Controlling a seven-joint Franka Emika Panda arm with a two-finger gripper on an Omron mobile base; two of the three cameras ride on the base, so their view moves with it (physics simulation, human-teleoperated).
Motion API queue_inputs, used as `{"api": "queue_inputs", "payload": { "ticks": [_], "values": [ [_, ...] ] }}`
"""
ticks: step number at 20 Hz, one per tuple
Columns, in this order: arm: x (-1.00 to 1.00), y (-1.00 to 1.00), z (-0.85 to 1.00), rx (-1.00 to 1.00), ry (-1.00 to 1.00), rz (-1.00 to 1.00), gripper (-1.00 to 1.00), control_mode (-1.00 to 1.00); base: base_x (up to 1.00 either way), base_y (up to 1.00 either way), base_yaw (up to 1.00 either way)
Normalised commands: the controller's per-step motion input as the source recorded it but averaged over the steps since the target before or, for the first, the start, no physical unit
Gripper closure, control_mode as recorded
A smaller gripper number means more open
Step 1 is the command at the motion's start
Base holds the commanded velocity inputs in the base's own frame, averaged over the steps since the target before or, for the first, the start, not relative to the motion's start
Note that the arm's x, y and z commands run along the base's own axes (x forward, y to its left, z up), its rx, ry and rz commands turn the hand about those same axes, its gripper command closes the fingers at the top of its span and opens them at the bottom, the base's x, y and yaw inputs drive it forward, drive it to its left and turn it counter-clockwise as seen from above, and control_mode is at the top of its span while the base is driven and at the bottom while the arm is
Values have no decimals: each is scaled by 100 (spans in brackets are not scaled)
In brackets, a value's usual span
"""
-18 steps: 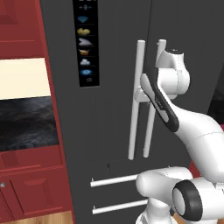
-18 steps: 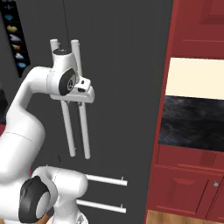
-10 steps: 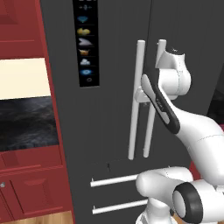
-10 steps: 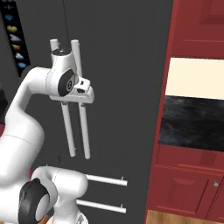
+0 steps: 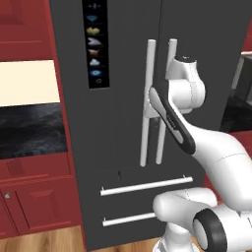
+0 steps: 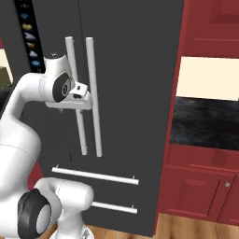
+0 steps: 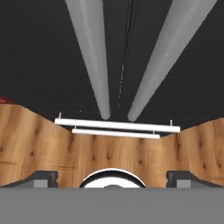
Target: Take the lemon wedge from the fridge and place it on the plate with fish on the dining counter.
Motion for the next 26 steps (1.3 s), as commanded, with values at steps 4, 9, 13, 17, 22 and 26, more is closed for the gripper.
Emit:
{"api": "queue_inputs", "payload": {
  "ticks": [4,9,13,17,22,26],
  "values": [
    [0,0,0,0,0,0,-100,100,-60,0,-2],
    [0,0,0,0,0,0,-100,100,-39,0,-4],
    [-4,0,0,0,-1,0,-100,-100,-14,0,-2],
    [-1,0,3,0,-8,0,-100,-100,0,0,0],
    [64,6,35,2,-34,-3,-100,-100,0,0,0],
    [93,14,12,5,-26,-1,-100,-100,0,0,0]
  ]
}}
